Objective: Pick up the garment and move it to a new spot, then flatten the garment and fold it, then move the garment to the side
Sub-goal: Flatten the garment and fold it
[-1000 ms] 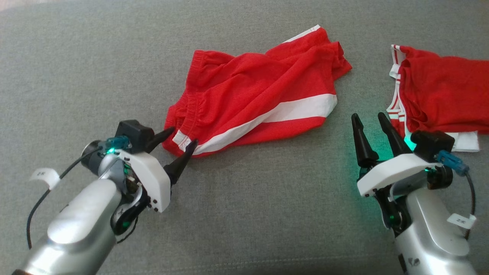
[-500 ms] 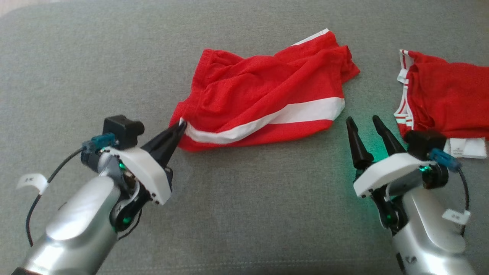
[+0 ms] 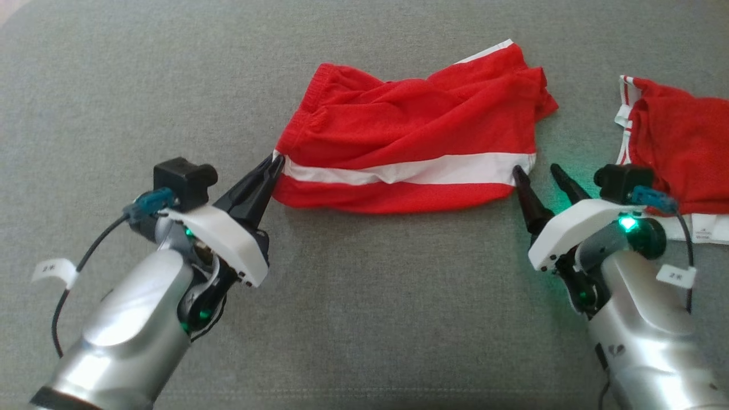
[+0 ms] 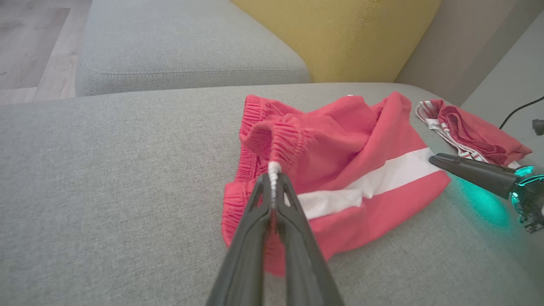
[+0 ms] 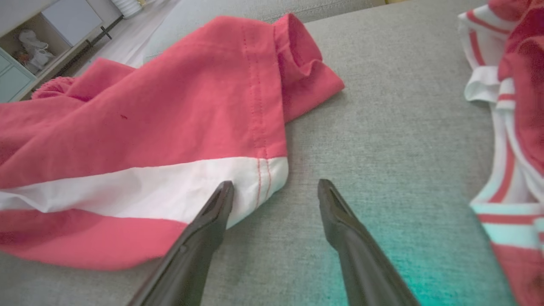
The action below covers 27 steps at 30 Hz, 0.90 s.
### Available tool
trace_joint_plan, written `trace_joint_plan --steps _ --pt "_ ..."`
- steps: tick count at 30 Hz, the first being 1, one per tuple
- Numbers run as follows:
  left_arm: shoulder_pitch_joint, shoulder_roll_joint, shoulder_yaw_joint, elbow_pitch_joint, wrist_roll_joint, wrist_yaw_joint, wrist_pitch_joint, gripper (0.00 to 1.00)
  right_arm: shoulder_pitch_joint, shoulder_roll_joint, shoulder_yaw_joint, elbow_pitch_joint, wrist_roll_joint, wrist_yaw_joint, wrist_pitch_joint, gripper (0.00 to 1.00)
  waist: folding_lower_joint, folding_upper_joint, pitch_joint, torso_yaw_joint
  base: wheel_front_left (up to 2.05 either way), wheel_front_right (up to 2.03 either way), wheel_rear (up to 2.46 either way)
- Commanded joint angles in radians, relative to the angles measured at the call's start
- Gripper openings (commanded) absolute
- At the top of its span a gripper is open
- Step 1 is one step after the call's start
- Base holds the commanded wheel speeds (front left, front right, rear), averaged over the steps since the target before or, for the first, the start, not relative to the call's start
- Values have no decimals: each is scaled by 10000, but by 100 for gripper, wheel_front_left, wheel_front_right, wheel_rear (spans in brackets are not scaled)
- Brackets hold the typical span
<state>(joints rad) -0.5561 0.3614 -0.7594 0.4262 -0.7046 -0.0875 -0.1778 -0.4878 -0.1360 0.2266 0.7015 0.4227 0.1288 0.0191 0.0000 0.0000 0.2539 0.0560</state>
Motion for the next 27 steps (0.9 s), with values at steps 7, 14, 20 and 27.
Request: trace_joint_plan --steps 7,14,20,27 --pt "-701 138 406 -129 72 60 -179 0 -701 -78 423 421 156 19 -204 100 0 0 112 91 0 0 0" --pt "-780 116 413 47 55 75 -278 0 -916 -283 984 787 327 19 -366 0 0 0 119 102 0 0 0" --pt "-769 129 417 229 58 124 -355 0 -909 -613 1292 661 223 19 -523 0 0 0 -52 16 0 0 0" --pt "-695 113 502 256 102 296 -529 0 -808 -1232 1641 -280 -34 19 -336 0 0 0 -508 -123 0 0 0"
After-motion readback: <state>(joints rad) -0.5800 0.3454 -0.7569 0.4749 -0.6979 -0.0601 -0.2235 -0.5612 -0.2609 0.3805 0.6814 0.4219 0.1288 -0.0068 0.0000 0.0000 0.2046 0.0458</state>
